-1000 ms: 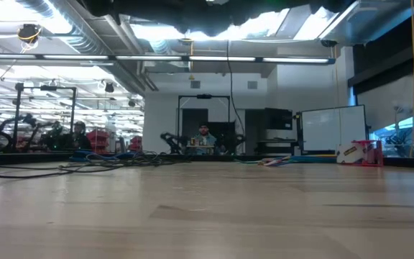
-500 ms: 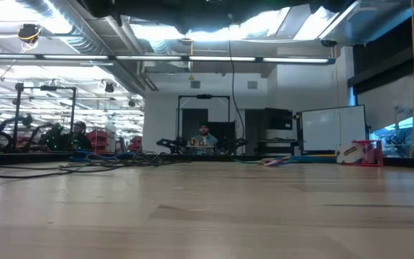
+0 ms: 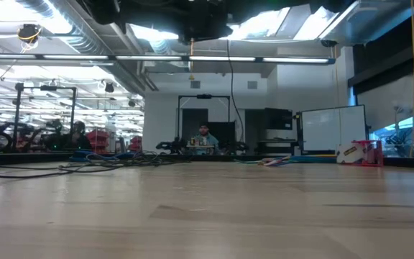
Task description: Coiling cords
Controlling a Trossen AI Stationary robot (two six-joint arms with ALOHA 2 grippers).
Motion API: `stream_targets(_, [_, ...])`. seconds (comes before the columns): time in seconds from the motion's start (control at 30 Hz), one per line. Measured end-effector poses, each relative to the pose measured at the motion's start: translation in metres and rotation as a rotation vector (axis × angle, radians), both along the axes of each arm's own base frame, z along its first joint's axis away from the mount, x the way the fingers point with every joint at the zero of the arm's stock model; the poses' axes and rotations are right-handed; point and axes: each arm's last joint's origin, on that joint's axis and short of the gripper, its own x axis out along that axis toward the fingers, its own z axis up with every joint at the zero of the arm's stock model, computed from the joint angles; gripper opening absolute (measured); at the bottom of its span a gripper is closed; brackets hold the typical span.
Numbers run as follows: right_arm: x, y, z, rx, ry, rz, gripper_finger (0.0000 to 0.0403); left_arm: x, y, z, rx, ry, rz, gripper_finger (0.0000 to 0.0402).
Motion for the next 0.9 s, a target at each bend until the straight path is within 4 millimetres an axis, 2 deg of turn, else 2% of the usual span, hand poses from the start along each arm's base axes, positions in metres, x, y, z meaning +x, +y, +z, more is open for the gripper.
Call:
stream_targets(0.33, [-0.0001,0.0001,0.0,0.0,0.002,-0.001,0.0005,-0.006,-0.0074,0.0062,0.003,0.03,0.107,0.0088])
stream_targets(0.5, [-0.0001,0.0,0.0001,-0.001,0.003,-0.002,0.0005,-0.0067,-0.0091,0.0057,-0.027,0.092,0.11,0.0088])
stream_targets(0.9, [-0.0001,0.0001,0.0002,-0.003,0.004,0.0,0.0005,-0.0066,-0.0066,0.0079,-0.035,0.079,0.108,0.0088])
